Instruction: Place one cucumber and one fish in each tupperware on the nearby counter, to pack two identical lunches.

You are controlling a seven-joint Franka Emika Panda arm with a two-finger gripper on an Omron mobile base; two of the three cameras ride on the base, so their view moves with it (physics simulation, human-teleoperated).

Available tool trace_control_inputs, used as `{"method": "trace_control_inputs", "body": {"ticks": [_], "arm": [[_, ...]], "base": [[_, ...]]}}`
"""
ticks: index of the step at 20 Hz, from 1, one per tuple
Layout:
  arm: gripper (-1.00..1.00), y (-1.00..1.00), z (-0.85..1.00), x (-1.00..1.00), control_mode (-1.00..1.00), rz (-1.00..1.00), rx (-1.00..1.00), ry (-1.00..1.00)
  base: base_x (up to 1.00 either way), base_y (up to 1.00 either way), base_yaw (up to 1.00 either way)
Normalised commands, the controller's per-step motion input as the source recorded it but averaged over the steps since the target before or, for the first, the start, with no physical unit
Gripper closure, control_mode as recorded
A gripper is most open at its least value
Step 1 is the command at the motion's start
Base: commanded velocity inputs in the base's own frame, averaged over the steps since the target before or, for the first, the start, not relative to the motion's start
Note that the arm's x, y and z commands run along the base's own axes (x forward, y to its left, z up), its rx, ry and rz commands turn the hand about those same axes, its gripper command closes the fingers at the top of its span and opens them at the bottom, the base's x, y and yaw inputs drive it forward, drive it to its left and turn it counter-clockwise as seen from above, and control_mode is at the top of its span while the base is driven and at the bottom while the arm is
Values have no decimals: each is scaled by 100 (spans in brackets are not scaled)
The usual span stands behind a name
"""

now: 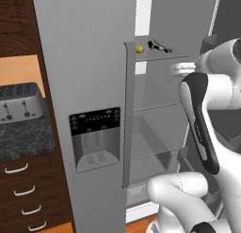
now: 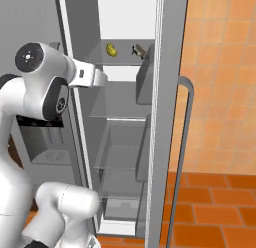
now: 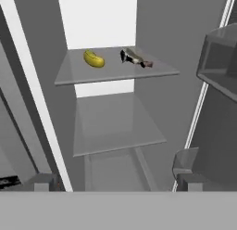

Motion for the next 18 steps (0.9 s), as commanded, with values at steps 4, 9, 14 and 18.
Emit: {"method": "trace_control_inputs", "body": {"ticks": [4,9,14,18], "arm": [[-100,0,93,96,-100,-2,2,-5],[-100,-25,1,87,-100,0,0,0],[-100,-48,-16,73,-100,0,0,2],[-100,-8,-4,16,-100,0,0,8]], "base": [[0,0,0],[0,0,0],[0,0,0],[0,0,0]]}}
